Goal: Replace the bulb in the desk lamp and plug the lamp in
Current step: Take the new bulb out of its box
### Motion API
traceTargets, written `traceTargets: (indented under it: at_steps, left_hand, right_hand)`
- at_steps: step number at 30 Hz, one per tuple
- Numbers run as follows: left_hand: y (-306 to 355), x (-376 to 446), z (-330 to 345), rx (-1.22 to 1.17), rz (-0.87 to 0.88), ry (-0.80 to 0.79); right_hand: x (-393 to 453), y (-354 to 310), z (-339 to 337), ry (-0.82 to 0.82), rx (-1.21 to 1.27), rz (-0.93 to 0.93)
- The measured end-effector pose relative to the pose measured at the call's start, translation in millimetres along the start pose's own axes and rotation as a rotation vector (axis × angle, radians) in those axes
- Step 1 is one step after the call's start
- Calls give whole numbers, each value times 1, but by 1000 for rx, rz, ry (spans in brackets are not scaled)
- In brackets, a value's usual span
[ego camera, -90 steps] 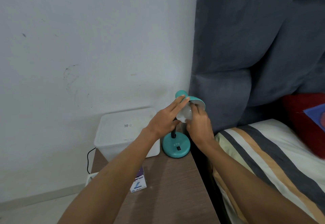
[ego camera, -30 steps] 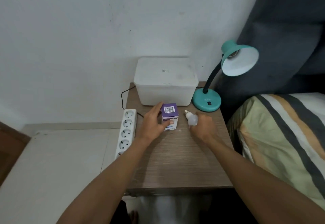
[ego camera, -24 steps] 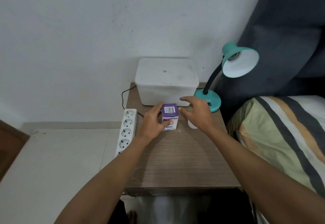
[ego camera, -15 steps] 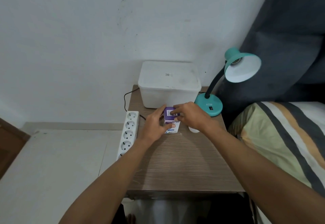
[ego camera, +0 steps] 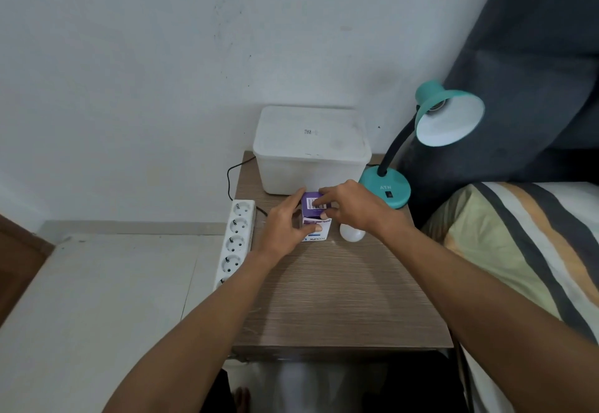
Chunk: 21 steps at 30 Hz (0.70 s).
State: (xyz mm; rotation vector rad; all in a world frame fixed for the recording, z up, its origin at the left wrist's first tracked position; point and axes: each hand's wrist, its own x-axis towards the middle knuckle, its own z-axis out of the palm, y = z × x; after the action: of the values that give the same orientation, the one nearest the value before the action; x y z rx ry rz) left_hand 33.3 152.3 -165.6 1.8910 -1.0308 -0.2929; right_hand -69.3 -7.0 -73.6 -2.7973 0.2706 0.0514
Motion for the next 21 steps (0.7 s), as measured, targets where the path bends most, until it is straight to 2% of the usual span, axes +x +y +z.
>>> traceTargets:
  at_steps: [5,13,17,21]
  left_hand:
    - [-3,0,3,-6,-6,4]
    - [-3,2,4,9,14,17]
    - [-4,1,5,25,16,25]
    - [-4,-2,5,-27,-7,10]
  right_hand:
    - [2,3,3,29,-78,-75]
    - [-3,6,13,132,-44,-161]
    - [-2,10,16,159,80,-47]
    - [-2,4,17,257,344,161]
